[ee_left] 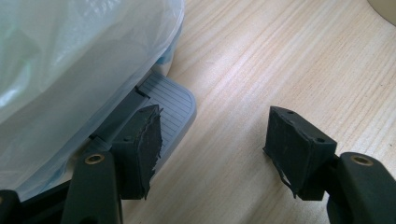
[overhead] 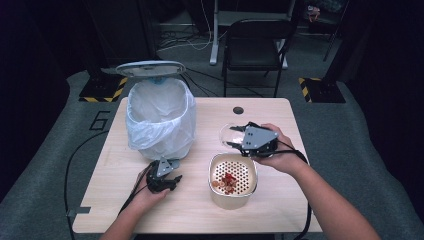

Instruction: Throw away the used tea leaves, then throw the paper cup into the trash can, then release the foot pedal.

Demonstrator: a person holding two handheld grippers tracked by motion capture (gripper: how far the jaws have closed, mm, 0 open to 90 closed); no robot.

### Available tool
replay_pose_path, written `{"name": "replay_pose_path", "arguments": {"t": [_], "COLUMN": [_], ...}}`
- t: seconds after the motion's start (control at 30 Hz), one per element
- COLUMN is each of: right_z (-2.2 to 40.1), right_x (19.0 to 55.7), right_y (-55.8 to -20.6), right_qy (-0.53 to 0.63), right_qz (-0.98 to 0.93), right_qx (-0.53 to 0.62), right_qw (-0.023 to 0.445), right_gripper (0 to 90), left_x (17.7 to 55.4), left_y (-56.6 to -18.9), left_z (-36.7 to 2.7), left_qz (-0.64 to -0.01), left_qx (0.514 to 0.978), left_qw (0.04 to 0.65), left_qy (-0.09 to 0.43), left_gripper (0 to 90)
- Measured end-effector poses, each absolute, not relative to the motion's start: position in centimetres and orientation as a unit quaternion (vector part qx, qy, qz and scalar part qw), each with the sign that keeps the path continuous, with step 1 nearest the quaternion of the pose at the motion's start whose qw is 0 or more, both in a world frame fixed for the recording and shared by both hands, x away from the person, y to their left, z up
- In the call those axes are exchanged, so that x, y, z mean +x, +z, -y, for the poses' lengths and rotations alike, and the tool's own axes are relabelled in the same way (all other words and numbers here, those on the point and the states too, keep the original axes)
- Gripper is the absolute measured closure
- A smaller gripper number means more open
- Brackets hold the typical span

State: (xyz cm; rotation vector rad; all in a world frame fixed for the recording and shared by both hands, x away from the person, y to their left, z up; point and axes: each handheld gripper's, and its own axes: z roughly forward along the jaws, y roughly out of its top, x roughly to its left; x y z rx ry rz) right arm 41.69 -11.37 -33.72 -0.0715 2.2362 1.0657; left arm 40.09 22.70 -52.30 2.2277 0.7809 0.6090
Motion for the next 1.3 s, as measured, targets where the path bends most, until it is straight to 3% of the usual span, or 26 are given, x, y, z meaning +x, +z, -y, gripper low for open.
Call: {"name": "replay_pose_path", "arguments": {"t": [0.03, 0.27, 0.63, 0.77, 1.3], "right_z": [11.7, 12.3, 11.6, 11.1, 8.2], "right_x": [42.5, 44.5, 46.0, 46.6, 48.2], "right_y": [-33.5, -33.4, -32.7, -32.0, -27.8], "right_qy": [0.431, 0.487, 0.513, 0.54, 0.552], "right_qz": [-0.852, -0.841, -0.826, -0.813, -0.801], "right_qx": [-0.002, 0.063, 0.143, 0.165, 0.191], "right_qw": [0.298, 0.228, 0.187, 0.143, 0.131], "right_gripper": [53.9, 54.0, 54.2, 54.3, 54.3], "left_x": [40.1, 40.1, 40.1, 40.1, 40.1], "left_y": [-52.3, -52.3, -52.3, -52.3, -52.3], "left_z": [-22.7, -22.7, -22.7, -22.7, -22.7], "left_qz": [-0.301, -0.3, -0.302, -0.3, -0.303], "left_qx": [0.858, 0.858, 0.857, 0.858, 0.856], "left_qw": [0.345, 0.344, 0.347, 0.345, 0.347], "left_qy": [0.234, 0.234, 0.233, 0.234, 0.234], "left_gripper": [36.0, 36.0, 36.0, 36.0, 36.0]}}
